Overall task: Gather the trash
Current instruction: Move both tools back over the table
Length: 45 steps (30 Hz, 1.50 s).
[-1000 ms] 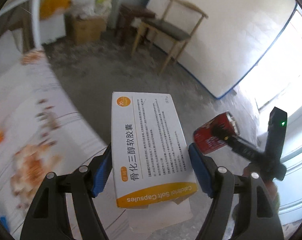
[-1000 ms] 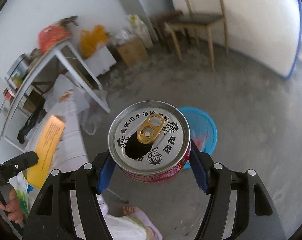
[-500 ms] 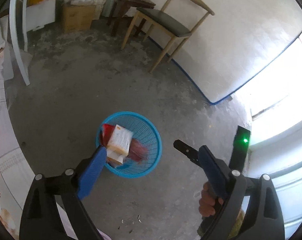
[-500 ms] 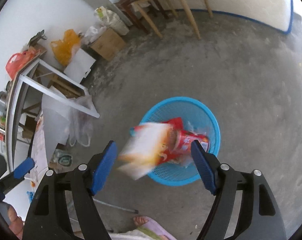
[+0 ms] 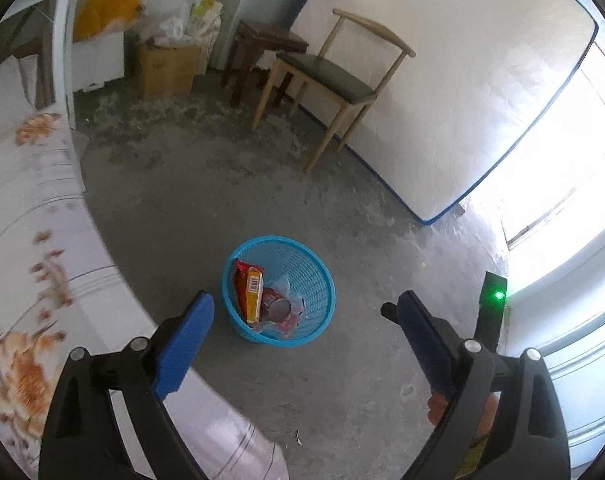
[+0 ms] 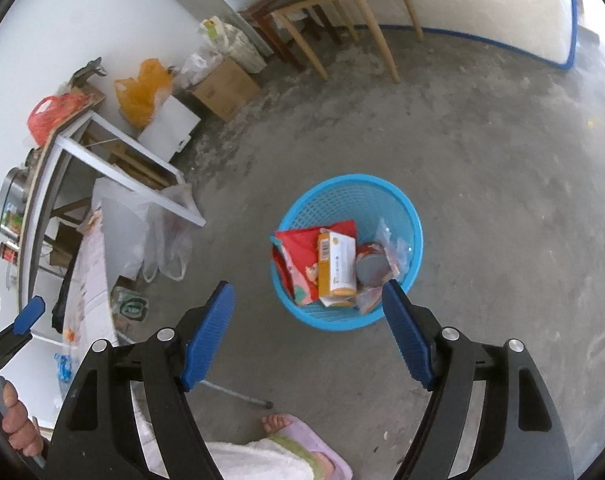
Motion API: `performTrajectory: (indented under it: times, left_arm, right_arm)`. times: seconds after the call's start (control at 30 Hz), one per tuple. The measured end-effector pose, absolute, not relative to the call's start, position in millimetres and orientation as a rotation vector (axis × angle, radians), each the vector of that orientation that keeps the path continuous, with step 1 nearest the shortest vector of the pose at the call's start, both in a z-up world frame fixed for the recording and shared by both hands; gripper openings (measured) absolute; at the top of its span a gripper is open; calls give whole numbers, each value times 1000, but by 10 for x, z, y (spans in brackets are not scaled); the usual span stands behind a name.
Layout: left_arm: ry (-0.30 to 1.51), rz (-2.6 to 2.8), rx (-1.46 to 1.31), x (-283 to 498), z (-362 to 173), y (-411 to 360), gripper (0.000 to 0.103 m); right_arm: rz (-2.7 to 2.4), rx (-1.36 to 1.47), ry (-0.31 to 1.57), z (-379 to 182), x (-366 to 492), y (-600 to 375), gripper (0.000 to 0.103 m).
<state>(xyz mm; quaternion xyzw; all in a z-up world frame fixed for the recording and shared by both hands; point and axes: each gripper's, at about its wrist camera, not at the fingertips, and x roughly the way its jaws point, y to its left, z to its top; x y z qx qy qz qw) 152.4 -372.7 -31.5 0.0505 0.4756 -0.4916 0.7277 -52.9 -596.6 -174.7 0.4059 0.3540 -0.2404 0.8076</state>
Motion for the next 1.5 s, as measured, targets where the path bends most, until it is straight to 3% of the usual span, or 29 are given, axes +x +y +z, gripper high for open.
performTrajectory:
  times: [0.4, 0.7, 0.8, 0.93, 1.13, 1.33, 1.5]
  left_arm:
    - [820, -866, 46, 1463, 174, -1987, 91]
    - [796, -561, -6, 1585, 3, -586, 91]
    - [799, -506, -52, 1773, -26, -319, 91]
    - [801, -442, -44, 2102, -19, -180, 90]
    - [884, -361, 49, 2713, -232, -302, 71]
    - [956, -333, 209, 3055, -502, -524, 68]
    - [1030, -279, 312, 3220, -749, -627, 55]
  right_arm:
    - [-256, 663, 748, -942, 60, -5073, 78]
    - [90, 442, 816, -660, 1169, -3817, 78]
    - [172, 386, 850, -698, 1559, -3422, 74]
    - [245, 322, 883, -772, 1992, -2991, 66]
    - [272, 268, 962, -1006, 2599, -2628, 55]
    - [258, 193, 1035, -1226, 2960, -2515, 45]
    - [250, 138, 1063, -1355, 3119, -2451, 35]
